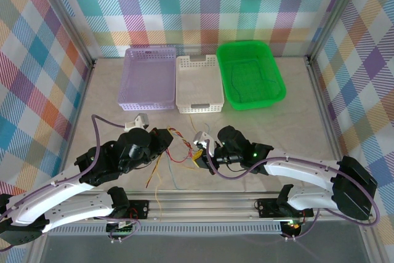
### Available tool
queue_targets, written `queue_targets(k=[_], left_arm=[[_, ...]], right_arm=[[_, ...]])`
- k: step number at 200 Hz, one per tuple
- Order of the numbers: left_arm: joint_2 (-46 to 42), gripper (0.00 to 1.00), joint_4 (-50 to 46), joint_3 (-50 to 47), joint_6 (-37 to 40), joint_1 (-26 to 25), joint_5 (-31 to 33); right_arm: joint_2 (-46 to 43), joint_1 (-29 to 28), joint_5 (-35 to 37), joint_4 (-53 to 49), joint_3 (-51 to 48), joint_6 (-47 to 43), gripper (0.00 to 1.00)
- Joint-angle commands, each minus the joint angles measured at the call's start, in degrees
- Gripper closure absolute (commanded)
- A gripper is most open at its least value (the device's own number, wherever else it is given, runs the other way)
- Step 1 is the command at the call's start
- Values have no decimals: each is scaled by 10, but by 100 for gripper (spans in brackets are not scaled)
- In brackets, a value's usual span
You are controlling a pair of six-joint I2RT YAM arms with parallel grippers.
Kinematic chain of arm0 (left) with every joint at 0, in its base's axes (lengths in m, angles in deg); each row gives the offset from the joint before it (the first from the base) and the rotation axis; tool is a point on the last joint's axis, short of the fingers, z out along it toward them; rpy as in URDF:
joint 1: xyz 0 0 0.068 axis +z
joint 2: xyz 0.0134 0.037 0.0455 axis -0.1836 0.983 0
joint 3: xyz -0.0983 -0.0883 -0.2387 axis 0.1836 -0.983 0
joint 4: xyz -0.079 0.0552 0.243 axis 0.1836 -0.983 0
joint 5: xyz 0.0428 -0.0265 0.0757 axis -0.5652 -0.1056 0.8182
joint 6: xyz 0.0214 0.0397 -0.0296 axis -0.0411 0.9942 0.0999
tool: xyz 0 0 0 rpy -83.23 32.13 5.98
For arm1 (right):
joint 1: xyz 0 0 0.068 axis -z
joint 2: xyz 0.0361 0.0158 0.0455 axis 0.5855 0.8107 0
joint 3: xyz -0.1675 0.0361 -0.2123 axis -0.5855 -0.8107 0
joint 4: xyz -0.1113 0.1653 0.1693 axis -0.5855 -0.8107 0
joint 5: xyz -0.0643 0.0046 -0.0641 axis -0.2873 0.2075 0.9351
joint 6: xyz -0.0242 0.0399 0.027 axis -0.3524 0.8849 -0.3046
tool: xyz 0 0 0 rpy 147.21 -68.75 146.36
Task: Untangle the cables
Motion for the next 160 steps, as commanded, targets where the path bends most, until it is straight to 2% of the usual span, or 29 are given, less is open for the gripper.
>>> queue_targets(k=[1,10,25,52,110,138,160], left_arm=[[-11,100,11,-2,-7,0,3],[-11,100,10,-2,-6,0,4],[-12,100,7,-2,-6,0,5],[-13,100,2,-2,-5,1,9],[1,100,-50,25,-8,1,35],[24,100,-88,59,-3,1,37],[38,100,-102,71,0,0,35]], right_arm=[[-8,-6,-1,2,18,1,100],[-13,-5,-2,-3,21,0,100],[-27,-6,5,-9,22,10,71],[-57,-5,15,-13,17,21,46],[-86,-4,-23,-47,31,49,15],[-70,-5,-63,-115,73,69,0],[-35,-4,-87,-186,118,71,0]])
